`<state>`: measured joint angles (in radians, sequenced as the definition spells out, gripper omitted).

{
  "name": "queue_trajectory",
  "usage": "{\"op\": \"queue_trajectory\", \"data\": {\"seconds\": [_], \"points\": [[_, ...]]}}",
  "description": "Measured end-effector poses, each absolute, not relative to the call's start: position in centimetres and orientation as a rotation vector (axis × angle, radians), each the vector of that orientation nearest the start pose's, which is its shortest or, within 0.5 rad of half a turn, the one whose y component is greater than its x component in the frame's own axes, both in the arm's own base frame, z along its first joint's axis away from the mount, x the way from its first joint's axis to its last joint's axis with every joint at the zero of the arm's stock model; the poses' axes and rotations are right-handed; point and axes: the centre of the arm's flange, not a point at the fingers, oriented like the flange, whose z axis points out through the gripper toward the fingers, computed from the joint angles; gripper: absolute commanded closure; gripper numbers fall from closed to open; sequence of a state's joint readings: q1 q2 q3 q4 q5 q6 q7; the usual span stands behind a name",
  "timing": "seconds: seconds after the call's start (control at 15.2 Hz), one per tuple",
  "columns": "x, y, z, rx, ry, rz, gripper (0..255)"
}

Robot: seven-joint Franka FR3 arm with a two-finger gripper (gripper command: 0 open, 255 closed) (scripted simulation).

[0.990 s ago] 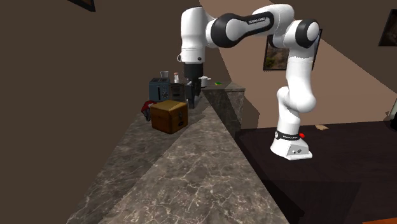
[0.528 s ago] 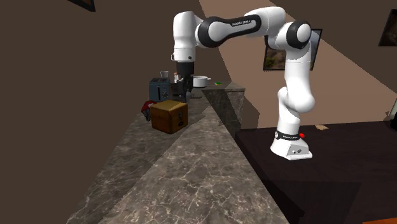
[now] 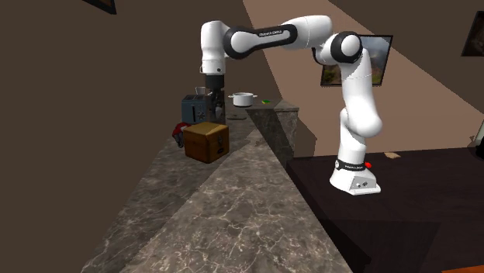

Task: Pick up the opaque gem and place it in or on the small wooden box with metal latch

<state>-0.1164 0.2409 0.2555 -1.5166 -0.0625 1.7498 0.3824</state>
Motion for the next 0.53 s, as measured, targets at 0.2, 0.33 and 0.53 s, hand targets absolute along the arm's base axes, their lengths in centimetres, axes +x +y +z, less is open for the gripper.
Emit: {"op": "queue_trajectory", "data": {"seconds": [0.2,0.33,0.53], "points": [[65.2,3.2,52.8,-3.120,0.375,0.000,255],[66.5,1.1,52.8,-3.120,0.374,0.000,255],[68.3,-2.4,52.6,-3.120,0.375,0.001,255]]}}
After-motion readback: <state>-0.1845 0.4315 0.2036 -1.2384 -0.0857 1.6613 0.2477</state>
